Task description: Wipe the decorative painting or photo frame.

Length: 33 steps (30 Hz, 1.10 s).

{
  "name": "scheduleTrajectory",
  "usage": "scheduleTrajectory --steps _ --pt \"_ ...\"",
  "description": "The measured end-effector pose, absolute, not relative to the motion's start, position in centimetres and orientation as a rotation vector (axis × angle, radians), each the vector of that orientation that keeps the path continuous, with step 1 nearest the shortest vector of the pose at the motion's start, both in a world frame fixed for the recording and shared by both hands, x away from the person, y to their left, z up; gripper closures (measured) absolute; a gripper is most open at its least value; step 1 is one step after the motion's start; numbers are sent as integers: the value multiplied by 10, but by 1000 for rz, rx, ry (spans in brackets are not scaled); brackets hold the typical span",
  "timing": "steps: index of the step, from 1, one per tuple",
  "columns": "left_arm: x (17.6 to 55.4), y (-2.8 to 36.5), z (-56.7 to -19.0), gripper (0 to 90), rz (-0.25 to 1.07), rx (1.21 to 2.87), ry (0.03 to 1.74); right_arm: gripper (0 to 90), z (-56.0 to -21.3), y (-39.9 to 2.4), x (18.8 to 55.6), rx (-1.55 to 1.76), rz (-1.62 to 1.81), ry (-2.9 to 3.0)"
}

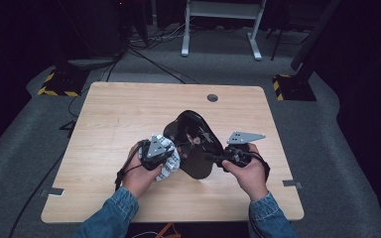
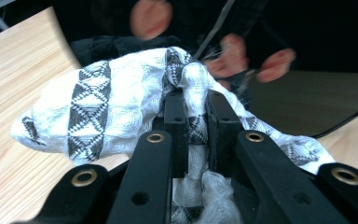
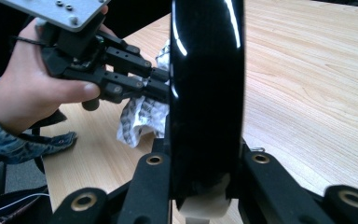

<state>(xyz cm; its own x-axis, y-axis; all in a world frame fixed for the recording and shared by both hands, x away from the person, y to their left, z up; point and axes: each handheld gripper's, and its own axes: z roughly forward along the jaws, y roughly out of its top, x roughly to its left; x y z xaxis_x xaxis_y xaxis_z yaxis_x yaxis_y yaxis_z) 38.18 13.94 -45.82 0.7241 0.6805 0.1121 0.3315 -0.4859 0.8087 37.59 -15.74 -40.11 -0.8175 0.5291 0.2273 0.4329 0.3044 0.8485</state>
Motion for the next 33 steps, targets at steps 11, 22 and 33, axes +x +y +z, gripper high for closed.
scheduleTrajectory --steps 11,22,33 --pt "389 156 -462 812 539 2078 817 790 -402 -155 373 913 1559 2450" --pt "370 122 -461 812 486 2123 705 786 -403 -155 373 930 1572 2435" --pt "355 99 -460 811 467 2140 592 795 -403 -157 375 980 1577 2418"
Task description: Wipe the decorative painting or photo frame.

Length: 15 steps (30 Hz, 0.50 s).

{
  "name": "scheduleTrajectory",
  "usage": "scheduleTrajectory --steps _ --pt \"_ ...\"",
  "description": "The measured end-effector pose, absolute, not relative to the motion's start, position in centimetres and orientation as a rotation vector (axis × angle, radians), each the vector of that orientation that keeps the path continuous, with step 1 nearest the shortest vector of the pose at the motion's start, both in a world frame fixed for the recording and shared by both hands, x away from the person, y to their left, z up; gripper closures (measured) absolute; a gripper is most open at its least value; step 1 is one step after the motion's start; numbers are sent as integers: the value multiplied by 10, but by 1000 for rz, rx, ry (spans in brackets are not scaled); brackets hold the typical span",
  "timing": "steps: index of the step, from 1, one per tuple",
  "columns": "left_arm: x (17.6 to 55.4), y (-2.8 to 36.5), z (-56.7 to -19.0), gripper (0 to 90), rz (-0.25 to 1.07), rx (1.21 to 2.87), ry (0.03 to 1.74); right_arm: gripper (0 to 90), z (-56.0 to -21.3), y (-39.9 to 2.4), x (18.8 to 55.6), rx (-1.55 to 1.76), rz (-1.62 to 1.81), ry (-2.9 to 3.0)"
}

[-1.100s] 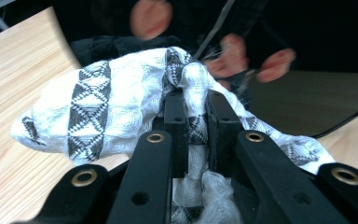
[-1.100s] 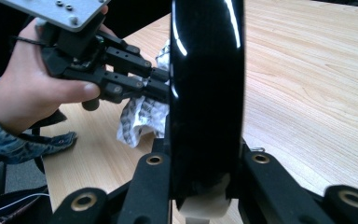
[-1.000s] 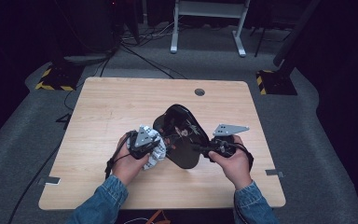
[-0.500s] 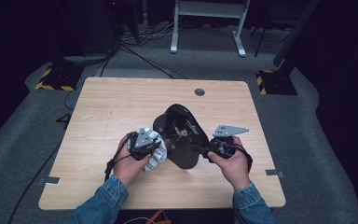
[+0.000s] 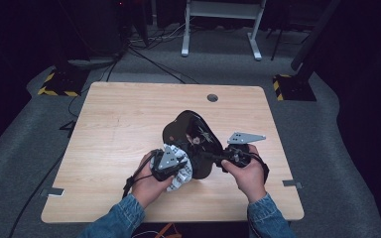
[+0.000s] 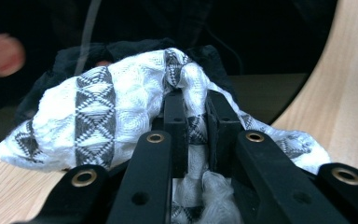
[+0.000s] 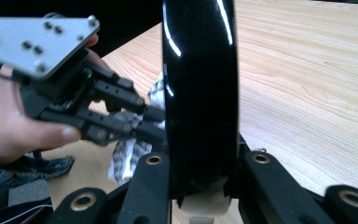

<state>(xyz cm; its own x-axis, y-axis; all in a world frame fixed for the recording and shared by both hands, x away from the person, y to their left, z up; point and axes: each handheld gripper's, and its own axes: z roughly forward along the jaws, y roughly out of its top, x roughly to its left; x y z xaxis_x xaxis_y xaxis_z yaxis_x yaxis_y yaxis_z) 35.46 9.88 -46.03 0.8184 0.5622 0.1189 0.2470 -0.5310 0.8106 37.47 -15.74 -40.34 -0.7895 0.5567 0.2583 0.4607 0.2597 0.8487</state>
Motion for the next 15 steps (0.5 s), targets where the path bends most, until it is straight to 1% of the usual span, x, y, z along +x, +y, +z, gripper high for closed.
scheduleTrajectory --steps 8,15 --pt "360 105 -465 813 474 2137 621 795 -404 -161 375 995 1587 2418" --pt "371 123 -471 813 504 2140 702 794 -402 -163 376 1014 1596 2424"
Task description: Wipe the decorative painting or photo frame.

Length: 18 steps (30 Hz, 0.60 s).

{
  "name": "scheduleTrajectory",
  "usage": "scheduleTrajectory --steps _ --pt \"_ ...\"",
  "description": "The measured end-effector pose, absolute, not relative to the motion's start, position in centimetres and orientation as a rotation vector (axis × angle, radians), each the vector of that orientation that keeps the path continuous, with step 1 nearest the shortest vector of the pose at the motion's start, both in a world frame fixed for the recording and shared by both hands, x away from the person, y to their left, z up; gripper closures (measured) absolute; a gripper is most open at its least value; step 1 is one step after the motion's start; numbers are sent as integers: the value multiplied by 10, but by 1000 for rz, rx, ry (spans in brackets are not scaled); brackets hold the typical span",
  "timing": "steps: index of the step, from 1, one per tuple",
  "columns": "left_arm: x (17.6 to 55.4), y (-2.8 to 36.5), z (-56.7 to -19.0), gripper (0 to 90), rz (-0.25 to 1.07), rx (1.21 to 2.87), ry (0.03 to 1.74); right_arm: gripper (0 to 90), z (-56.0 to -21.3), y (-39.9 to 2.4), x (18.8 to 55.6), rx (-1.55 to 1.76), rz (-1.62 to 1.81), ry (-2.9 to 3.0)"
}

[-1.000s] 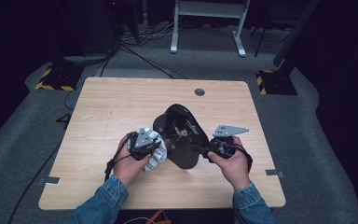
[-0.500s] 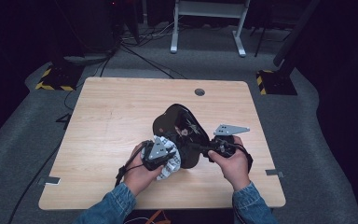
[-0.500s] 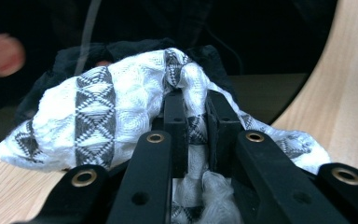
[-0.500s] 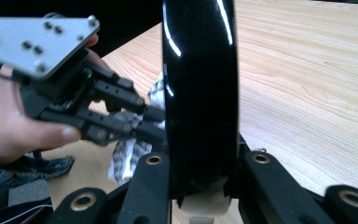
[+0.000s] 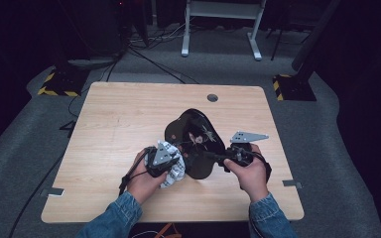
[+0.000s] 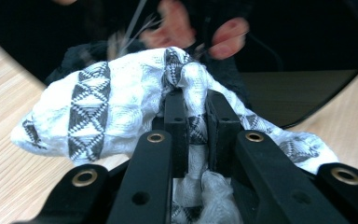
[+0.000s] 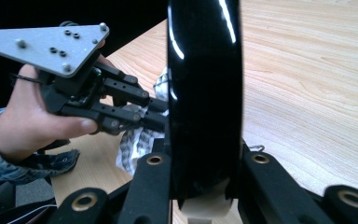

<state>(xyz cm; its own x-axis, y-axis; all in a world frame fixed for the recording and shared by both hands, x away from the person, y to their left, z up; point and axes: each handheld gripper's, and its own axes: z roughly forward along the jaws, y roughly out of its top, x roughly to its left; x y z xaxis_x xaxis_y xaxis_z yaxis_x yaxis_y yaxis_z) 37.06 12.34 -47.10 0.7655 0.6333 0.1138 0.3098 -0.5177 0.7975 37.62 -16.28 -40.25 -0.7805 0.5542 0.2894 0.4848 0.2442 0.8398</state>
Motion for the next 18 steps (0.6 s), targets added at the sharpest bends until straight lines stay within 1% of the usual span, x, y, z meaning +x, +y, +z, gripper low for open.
scheduleTrajectory --steps 11,18 --pt "381 140 -478 812 524 2136 784 796 -403 -166 378 1043 1616 2414" --pt "377 134 -480 811 525 2147 775 795 -404 -165 377 1071 1620 2400"
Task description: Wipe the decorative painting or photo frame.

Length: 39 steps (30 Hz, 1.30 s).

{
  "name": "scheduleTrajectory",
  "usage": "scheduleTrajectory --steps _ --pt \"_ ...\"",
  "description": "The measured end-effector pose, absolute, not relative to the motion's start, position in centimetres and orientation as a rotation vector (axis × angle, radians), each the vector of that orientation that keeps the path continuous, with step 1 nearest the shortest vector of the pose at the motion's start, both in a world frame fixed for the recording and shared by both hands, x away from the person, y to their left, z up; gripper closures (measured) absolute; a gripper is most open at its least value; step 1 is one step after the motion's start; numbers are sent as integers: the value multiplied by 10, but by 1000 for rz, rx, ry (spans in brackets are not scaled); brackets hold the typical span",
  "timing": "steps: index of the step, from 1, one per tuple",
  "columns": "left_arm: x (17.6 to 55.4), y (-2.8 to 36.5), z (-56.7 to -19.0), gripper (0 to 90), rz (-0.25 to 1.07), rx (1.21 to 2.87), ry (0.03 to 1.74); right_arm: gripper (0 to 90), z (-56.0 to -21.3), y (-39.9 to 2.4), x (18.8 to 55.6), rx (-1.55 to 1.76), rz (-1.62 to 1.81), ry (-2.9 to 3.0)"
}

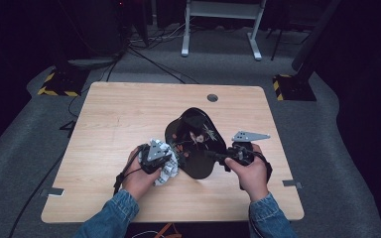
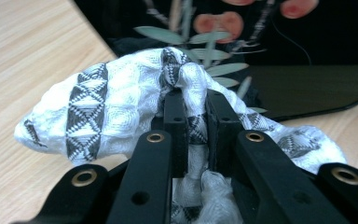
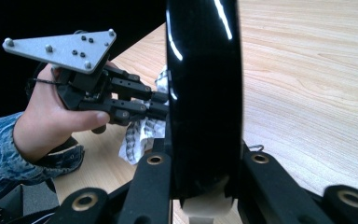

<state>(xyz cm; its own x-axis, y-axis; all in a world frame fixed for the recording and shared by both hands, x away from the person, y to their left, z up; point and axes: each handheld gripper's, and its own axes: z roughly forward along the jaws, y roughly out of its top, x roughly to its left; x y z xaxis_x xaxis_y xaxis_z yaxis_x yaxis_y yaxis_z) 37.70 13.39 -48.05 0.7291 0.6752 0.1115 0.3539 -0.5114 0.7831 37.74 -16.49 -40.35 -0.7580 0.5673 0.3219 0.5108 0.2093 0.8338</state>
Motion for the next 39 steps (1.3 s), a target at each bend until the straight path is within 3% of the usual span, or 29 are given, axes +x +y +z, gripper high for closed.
scheduleTrajectory --steps 17,22,39 --pt "349 88 -482 807 445 2176 596 783 -404 -162 377 1121 1613 2377" --pt "345 83 -483 808 495 2221 548 783 -404 -161 376 1119 1612 2375" --pt "364 111 -495 810 508 2243 692 782 -405 -165 378 1114 1626 2390"
